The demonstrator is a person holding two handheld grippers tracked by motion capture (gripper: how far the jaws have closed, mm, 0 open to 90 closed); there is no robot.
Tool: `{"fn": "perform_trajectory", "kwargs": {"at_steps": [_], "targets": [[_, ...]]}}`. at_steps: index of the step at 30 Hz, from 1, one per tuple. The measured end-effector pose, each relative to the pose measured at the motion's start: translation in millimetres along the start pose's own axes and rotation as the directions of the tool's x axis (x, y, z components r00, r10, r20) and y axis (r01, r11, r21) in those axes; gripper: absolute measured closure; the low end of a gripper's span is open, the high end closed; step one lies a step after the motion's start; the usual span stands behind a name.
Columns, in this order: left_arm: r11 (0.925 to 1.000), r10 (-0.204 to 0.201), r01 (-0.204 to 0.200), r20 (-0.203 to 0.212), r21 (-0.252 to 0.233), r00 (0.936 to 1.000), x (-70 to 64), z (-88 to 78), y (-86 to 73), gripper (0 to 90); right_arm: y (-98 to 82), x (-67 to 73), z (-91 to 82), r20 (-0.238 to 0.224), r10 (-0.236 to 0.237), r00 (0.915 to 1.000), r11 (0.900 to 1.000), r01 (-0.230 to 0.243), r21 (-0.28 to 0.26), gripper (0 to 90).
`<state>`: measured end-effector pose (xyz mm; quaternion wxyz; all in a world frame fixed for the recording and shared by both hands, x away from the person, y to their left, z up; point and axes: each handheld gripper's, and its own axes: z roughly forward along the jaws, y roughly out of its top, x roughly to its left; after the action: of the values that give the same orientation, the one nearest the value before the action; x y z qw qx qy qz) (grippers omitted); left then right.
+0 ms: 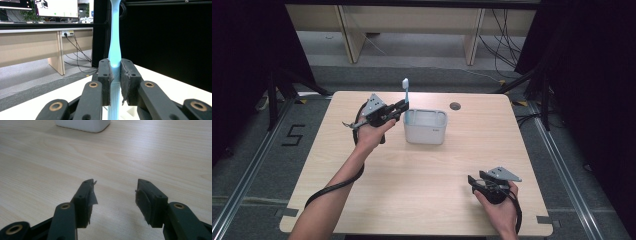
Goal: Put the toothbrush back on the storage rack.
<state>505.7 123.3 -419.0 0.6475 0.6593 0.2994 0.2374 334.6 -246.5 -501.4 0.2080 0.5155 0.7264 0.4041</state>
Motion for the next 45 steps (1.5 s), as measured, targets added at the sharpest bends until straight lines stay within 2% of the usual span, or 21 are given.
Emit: {"fn": "perform_trajectory", "kwargs": {"at_steps": [3, 5, 8, 15, 16, 17, 28, 30, 35, 36, 37, 38, 45], "targets": [[1.0000, -0.001, 0.001, 0.002, 0.007, 1.0000, 0.0, -0.8, -1.9, 78.5, -0.3, -0.2, 1.4, -0.007, 0.000, 1.0000, 1.000, 0.000, -0.010, 49.1], [0.9999, -0.005, 0.005, 0.000, 0.009, 1.0000, -0.3, -1.0, -3.2, 78.6, 0.0, -3.0, 2.6, -0.002, -0.040, 0.9992, 0.999, 0.040, -0.022, 49.1], [0.9998, -0.001, 0.001, 0.002, 0.019, 1.0000, -0.6, -1.2, -5.6, 78.5, -0.2, -1.7, 2.5, -0.012, -0.018, 0.9998, 1.000, 0.018, -0.014, 49.1], [0.9994, -0.001, 0.001, 0.000, 0.034, 1.0000, -1.5, -2.3, -10.3, 78.5, -0.4, -2.5, 2.3, 0.001, -0.022, 0.9998, 1.000, 0.022, -0.016, 49.0], [0.9994, -0.002, 0.002, -0.001, 0.036, 1.0000, -1.8, -2.4, -10.8, 78.5, -0.6, 0.2, 1.8, -0.004, 0.011, 0.9999, 1.000, -0.011, -0.001, 49.0], [0.9992, 0.000, 0.000, -0.002, 0.039, 1.0000, -1.9, -2.5, -11.3, 78.5, -0.1, -2.9, 3.1, -0.005, -0.036, 0.9993, 0.999, 0.036, -0.014, 49.0], [0.9983, 0.012, -0.011, -0.008, 0.057, 0.9999, -3.8, -1.3, -17.9, 78.5, -0.5, -2.9, 4.1, -0.011, -0.031, 0.9995, 0.999, 0.031, -0.018, 49.0], [0.9981, 0.012, -0.011, -0.011, 0.060, 0.9999, -3.8, -1.2, -18.8, 78.5, -0.6, -2.9, 2.7, -0.001, -0.024, 0.9997, 1.000, 0.024, 0.001, 49.0], [0.9978, 0.014, -0.013, -0.016, 0.065, 0.9998, -4.0, -1.0, -20.3, 78.5, -0.7, -3.7, 2.8, 0.005, -0.037, 0.9993, 0.999, 0.037, -0.006, 48.9], [0.9978, 0.014, -0.013, -0.017, 0.065, 0.9997, -4.2, -1.1, -20.6, 78.5, -0.9, -1.3, 2.0, 0.004, -0.007, 1.0000, 1.000, 0.007, 0.011, 48.9], [0.9977, 0.017, -0.016, -0.019, 0.066, 0.9997, -4.2, -1.3, -21.1, 78.5, -0.9, -1.3, 2.0, 0.004, -0.007, 1.0000, 1.000, 0.007, 0.011, 48.9], [0.9976, 0.019, -0.017, -0.020, 0.068, 0.9996, -4.4, -1.4, -21.6, 78.5, -0.7, -3.8, 2.8, 0.010, -0.043, 0.9990, 0.999, 0.043, -0.002, 48.9], [0.9966, 0.019, -0.017, -0.025, 0.081, 0.9995, -5.3, -2.0, -25.7, 78.5, -0.8, -3.8, 2.9, 0.010, -0.042, 0.9991, 0.999, 0.042, -0.001, 48.9]]}}
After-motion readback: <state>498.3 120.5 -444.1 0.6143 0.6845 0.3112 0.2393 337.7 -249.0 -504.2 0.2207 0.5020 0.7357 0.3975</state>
